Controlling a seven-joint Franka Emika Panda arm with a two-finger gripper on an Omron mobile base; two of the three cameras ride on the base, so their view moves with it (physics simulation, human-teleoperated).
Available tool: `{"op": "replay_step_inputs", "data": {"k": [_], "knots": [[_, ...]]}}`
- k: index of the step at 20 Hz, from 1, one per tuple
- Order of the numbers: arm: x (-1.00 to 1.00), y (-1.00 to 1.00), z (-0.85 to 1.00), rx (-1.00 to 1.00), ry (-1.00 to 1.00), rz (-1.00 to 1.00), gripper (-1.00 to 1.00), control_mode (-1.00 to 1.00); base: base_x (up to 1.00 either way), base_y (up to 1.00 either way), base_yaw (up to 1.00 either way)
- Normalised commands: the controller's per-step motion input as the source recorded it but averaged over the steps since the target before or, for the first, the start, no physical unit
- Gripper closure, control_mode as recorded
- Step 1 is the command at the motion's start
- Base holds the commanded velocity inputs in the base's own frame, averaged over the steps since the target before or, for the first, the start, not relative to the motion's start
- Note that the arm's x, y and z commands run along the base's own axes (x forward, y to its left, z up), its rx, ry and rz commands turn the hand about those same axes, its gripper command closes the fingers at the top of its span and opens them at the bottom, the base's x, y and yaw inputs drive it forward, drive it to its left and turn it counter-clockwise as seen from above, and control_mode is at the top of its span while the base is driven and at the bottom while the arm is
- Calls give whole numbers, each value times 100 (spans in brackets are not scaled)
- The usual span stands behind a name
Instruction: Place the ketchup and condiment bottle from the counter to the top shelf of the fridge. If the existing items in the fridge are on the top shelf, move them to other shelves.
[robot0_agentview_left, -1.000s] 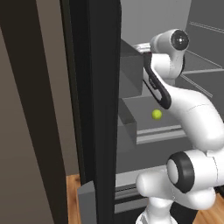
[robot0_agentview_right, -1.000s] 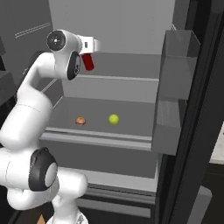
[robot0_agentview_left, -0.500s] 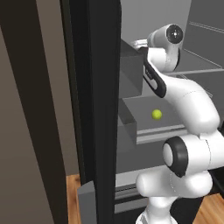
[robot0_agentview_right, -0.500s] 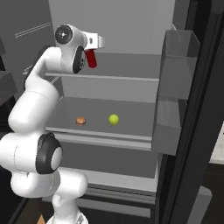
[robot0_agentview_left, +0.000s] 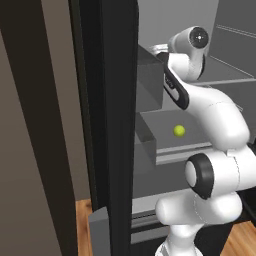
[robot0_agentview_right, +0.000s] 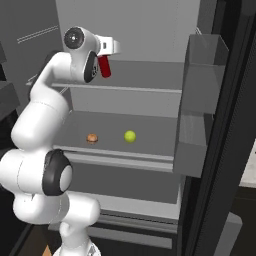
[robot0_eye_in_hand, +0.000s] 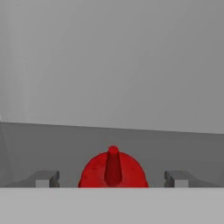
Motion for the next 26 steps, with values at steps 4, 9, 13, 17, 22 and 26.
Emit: {"op": "replay_step_inputs", "data": {"k": [4, 9, 13, 17, 22, 26], "knots": [[23, 0, -1, 0, -1, 0, -100, -100, 0, 0, 0], [24, 0, 0, 0, -3, 0, -100, -100, 0, 0, 0], [5, 0, 0, 0, -4, 0, -100, -100, 0, 0, 0], [-80, 0, 0, 0, -14, 0, -100, -100, 0, 0, 0], [-100, 0, 3, 0, -26, 0, -100, -100, 0, 0, 0], [-100, 0, 22, 0, -13, 0, -100, -100, 0, 0, 0]]}}
